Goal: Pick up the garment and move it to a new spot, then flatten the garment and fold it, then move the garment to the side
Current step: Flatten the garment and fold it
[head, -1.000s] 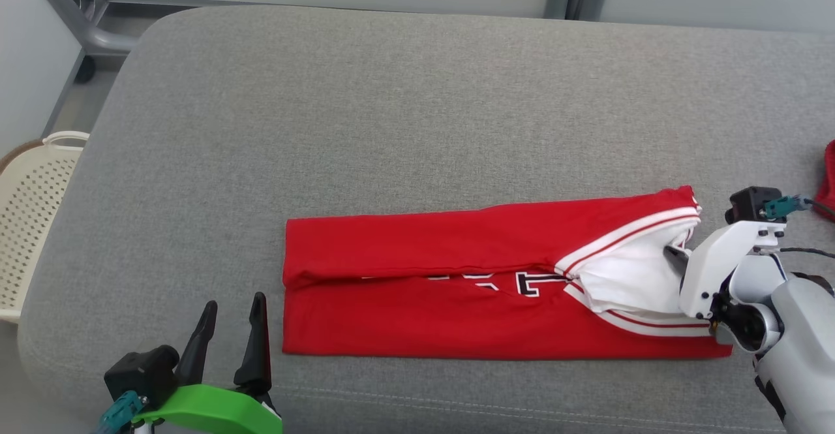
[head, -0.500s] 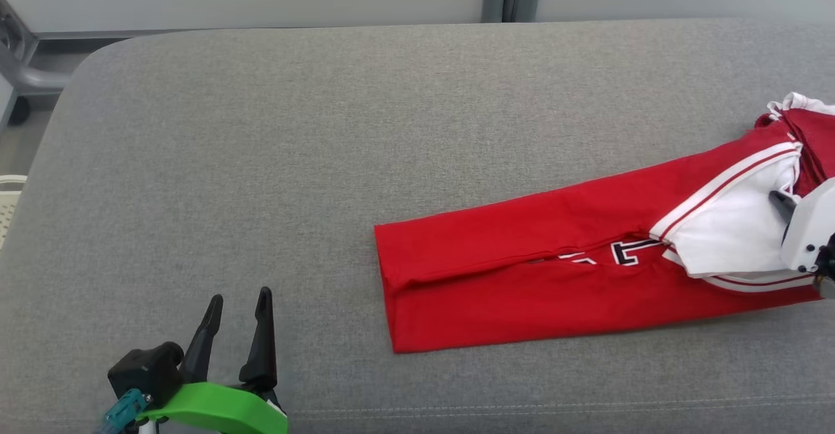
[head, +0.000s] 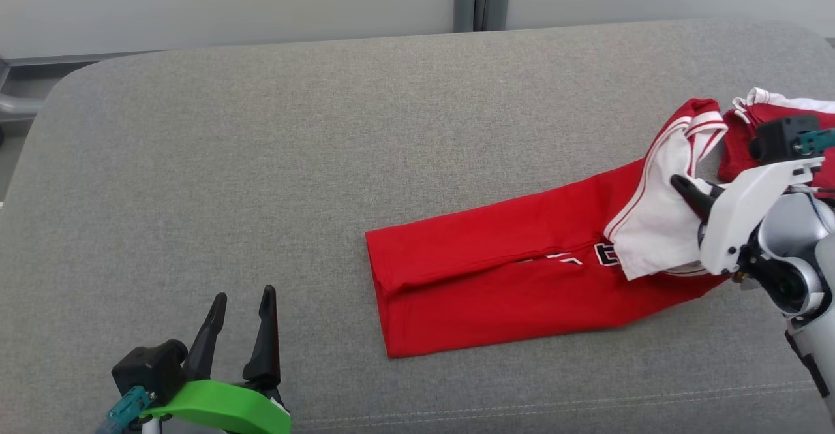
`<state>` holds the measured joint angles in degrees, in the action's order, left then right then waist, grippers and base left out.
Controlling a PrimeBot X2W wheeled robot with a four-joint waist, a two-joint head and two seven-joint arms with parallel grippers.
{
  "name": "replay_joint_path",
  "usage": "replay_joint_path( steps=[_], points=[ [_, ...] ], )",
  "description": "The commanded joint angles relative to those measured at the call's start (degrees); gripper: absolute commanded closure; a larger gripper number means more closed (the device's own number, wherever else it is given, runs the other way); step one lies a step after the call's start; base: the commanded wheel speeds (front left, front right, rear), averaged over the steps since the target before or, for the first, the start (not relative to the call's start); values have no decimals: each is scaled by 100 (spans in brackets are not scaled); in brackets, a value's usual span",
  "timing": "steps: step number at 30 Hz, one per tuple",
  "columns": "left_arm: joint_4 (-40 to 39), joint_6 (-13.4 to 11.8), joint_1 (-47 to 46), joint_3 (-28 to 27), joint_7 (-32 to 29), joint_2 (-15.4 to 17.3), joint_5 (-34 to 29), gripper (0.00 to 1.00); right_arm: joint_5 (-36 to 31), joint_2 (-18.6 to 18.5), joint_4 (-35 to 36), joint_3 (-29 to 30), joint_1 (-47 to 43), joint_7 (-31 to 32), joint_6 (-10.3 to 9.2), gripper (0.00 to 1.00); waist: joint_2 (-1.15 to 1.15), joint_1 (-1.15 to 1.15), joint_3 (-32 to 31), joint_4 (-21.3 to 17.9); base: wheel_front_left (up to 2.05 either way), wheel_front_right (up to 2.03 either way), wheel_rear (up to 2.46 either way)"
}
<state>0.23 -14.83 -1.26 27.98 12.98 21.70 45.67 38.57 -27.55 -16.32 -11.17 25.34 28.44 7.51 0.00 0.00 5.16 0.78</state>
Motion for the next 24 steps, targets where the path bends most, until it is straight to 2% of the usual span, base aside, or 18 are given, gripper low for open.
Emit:
replay_joint_path(
  steps=[1,7,11,17,24],
  points=[
    [4,-18,-77,-5,10,-2,-26,0,52,51,320,-155,-109,91,-4,100,0,0,-33,35,0,0,0],
    [47,36,-43,33,37,-38,6,0,-12,220,1144,-675,-265,379,-3,100,0,0,-109,242,0,0,0],
    [85,68,-29,69,45,-85,20,0,-134,453,1251,-932,-249,439,-3,100,0,0,-155,416,0,0,0],
    [143,123,-59,119,54,-149,25,0,-322,889,928,-1207,-149,351,-3,100,0,0,-200,661,0,0,0],
    [244,202,-140,211,55,-224,14,0,-616,1572,-94,-1369,198,52,-3,100,0,0,-211,997,0,0,0]
  ],
)
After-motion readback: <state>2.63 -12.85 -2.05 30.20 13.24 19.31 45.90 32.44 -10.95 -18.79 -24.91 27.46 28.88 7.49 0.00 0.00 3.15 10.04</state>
